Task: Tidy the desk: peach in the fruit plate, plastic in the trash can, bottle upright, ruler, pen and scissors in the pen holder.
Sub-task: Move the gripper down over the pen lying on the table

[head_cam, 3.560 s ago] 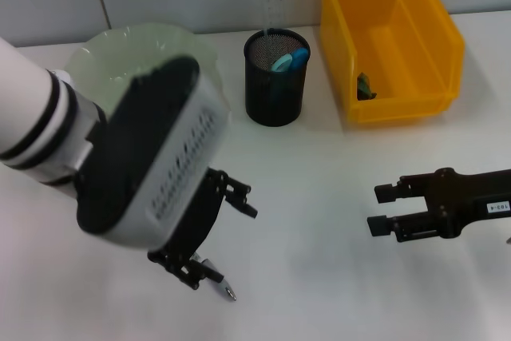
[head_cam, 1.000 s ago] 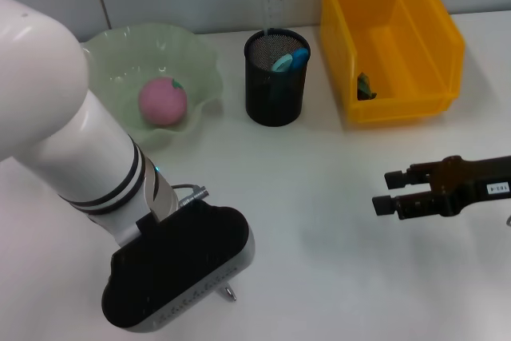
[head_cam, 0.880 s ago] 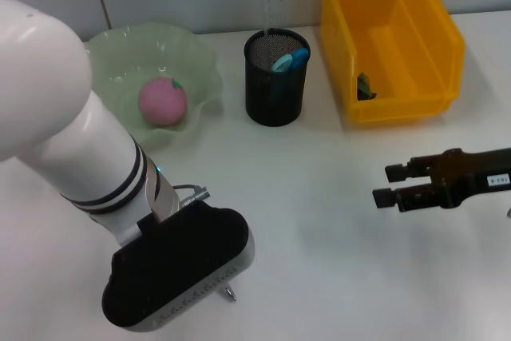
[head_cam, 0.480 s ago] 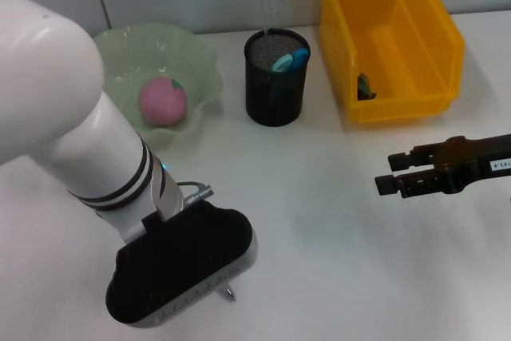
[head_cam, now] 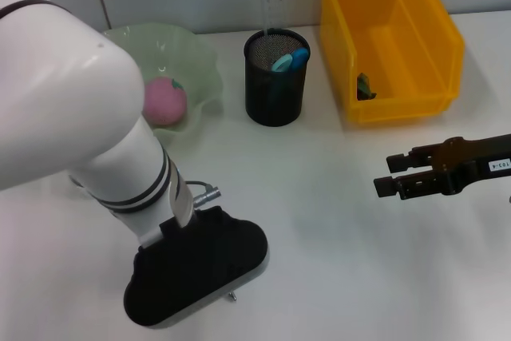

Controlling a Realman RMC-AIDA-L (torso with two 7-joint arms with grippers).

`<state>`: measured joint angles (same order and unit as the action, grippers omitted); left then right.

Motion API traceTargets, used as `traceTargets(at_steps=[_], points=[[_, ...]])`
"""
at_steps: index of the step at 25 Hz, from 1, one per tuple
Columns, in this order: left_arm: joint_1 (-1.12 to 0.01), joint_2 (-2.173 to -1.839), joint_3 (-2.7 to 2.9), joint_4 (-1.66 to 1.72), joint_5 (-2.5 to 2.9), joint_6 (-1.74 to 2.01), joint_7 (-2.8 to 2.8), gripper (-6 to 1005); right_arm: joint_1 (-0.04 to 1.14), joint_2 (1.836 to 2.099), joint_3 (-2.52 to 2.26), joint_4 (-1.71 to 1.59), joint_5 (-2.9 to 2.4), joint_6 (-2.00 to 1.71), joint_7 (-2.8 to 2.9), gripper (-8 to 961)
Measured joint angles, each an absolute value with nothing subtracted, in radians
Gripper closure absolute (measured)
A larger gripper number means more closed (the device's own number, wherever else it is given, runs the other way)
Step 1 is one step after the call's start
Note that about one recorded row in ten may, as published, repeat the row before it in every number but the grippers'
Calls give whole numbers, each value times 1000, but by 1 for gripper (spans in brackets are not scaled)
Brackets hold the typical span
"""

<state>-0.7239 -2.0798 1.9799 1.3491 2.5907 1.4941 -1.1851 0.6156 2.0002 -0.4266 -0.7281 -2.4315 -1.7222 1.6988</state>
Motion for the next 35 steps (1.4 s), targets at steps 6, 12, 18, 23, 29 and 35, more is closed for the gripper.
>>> traceTargets(at_steps=[6,12,18,23,29,35], points=[[-745,-2080,2005,1323,2601,1459,-1211,255,615,2000,-432,-728,-2432,-1724,1701,213],[-765,-2080,2035,1307,2618,1444,-1249,259,617,2000,-445,-729,-2431,-1721,1701,213],[-769,-2080,2048,1307,2621,1458,-1263,263,618,2000,-454,-729,-2431,-1720,1701,212],[-772,-2080,2069,1306,2621,1456,-1276,265,617,2002,-456,-729,-2431,-1719,1701,212],[-783,-2080,2079,1298,2625,1449,-1294,266,614,2002,-456,-729,-2431,-1721,1701,213],[-786,-2080,2086,1297,2636,1448,-1306,268,617,2002,-456,-729,-2431,-1721,1701,215]])
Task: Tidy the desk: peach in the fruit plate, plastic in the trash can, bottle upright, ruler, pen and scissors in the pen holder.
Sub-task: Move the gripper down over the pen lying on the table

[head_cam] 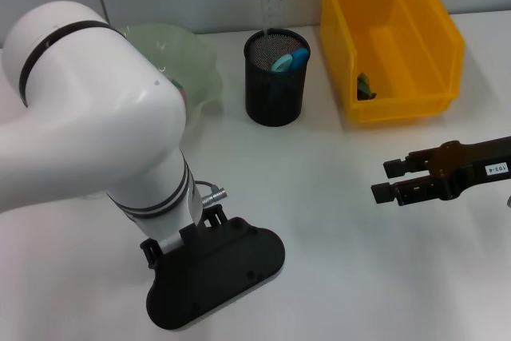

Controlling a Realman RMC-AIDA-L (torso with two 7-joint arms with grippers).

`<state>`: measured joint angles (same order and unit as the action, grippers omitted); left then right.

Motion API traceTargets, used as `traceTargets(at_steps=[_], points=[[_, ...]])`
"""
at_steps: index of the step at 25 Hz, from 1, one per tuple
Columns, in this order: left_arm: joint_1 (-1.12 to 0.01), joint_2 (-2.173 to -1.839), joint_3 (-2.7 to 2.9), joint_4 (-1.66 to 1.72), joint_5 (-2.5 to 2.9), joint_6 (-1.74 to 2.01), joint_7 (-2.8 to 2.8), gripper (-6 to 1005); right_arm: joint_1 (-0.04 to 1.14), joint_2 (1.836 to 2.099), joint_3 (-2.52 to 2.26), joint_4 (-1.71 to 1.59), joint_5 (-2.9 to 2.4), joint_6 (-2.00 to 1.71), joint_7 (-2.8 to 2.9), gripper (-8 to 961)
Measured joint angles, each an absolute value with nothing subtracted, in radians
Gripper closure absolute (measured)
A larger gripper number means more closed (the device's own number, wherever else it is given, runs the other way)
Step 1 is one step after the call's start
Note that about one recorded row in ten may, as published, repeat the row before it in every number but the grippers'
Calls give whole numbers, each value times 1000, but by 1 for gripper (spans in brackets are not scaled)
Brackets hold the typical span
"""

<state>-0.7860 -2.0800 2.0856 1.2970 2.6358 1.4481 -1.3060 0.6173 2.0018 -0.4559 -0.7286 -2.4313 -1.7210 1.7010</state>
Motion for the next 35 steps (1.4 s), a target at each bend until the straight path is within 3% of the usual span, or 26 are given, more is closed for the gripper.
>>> traceTargets(at_steps=[4,10,18,35], points=[[-788,-2080,2089,1294,2639,1444,-1312,269,619,2002,-457,-729,-2431,-1718,1700,216],[-798,-2080,2093,1277,2645,1431,-1323,414,623,2002,-457,-729,-2431,-1717,1700,218],[-822,-2080,2115,1249,2648,1429,-1348,413,623,2001,-456,-729,-2431,-1715,1698,294],[-831,-2080,2130,1247,2651,1437,-1366,415,625,2000,-456,-729,-2430,-1713,1701,288]])
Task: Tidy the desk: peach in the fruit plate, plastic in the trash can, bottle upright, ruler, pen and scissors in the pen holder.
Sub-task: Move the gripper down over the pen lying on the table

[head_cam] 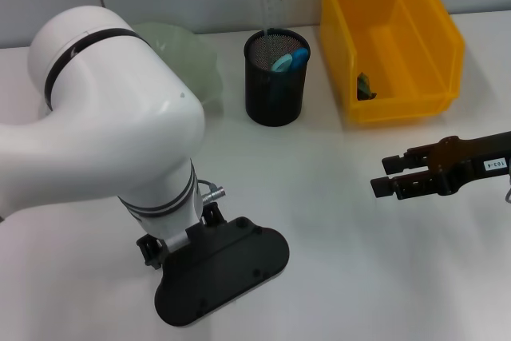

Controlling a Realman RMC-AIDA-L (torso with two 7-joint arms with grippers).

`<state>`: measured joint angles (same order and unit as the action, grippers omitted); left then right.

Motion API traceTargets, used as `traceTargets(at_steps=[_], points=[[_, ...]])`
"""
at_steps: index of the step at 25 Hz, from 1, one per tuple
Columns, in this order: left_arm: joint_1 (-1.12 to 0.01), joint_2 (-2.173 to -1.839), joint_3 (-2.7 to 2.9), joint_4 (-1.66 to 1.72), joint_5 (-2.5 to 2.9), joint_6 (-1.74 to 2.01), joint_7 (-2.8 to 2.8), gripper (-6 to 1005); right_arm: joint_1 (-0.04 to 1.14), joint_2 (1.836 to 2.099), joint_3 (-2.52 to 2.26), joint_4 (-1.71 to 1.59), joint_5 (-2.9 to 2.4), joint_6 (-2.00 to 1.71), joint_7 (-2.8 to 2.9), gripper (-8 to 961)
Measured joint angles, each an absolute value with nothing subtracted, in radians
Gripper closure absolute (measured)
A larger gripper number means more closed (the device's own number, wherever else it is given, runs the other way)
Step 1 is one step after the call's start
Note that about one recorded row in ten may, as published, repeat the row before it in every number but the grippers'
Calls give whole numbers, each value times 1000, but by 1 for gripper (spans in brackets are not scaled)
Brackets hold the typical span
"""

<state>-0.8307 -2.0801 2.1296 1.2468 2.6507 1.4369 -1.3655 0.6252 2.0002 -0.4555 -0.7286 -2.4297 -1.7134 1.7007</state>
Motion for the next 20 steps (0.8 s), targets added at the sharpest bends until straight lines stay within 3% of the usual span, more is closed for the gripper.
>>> traceTargets(at_steps=[20], points=[[-849,-2080,2116,1246,2598,1468,-1369,418,628,2000,-456,-730,-2430,-1713,1701,287]])
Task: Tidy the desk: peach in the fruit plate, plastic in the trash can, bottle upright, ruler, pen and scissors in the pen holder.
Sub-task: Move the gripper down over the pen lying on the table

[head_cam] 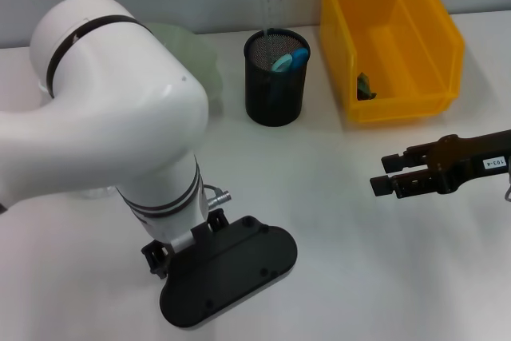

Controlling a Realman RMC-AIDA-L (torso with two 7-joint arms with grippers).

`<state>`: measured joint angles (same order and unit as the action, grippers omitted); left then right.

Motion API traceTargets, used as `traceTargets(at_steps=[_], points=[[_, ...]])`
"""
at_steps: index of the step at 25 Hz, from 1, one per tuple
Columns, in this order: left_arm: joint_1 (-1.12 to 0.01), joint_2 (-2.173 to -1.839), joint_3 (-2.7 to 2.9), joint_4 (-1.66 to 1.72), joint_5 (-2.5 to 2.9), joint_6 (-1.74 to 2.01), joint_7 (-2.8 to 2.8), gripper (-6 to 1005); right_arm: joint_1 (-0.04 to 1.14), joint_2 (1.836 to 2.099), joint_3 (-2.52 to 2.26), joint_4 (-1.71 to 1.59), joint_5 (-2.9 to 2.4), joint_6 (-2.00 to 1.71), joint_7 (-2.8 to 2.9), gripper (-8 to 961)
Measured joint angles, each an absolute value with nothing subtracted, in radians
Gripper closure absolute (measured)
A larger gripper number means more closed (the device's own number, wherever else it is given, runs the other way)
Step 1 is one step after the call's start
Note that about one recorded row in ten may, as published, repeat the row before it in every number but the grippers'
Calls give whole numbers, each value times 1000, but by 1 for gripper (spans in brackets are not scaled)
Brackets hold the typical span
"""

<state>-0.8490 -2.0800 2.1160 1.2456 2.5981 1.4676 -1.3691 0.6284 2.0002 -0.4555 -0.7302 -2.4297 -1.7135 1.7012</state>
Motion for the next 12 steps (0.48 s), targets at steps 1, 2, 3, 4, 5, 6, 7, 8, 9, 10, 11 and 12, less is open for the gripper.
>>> traceTargets(at_steps=[1,2,3,4,5,6,7,8,9,10,11,12], points=[[-850,-2080,2116,1244,2598,1466,-1369,418,629,2000,-456,-730,-2430,-1713,1701,287],[-851,-2080,2115,1238,2597,1462,-1369,418,629,2000,-456,-730,-2430,-1713,1701,287],[-854,-2080,2115,1232,2596,1457,-1369,418,629,2000,-456,-730,-2430,-1713,1701,287],[-856,-2080,2115,1225,2596,1452,-1369,418,629,2000,-456,-730,-2430,-1713,1701,287],[-858,-2080,2115,1220,2596,1448,-1370,418,629,2000,-456,-730,-2430,-1713,1701,287],[-863,-2080,2115,1209,2594,1443,-1371,418,629,2000,-456,-730,-2430,-1713,1701,287],[-863,-2080,2115,1209,2594,1443,-1371,418,630,2000,-456,-730,-2430,-1713,1701,287],[-868,-2080,2115,1203,2590,1441,-1373,419,630,2000,-456,-730,-2430,-1713,1701,287],[-870,-2080,2114,1202,2589,1441,-1374,419,630,2000,-456,-730,-2430,-1713,1702,287],[-873,-2080,2114,1200,2586,1441,-1375,419,630,2000,-456,-730,-2430,-1713,1702,287],[-875,-2080,2112,1197,2581,1442,-1376,419,630,2000,-456,-730,-2430,-1713,1702,287],[-883,-2080,2107,1190,2568,1445,-1378,419,630,2000,-456,-730,-2430,-1713,1702,287]])
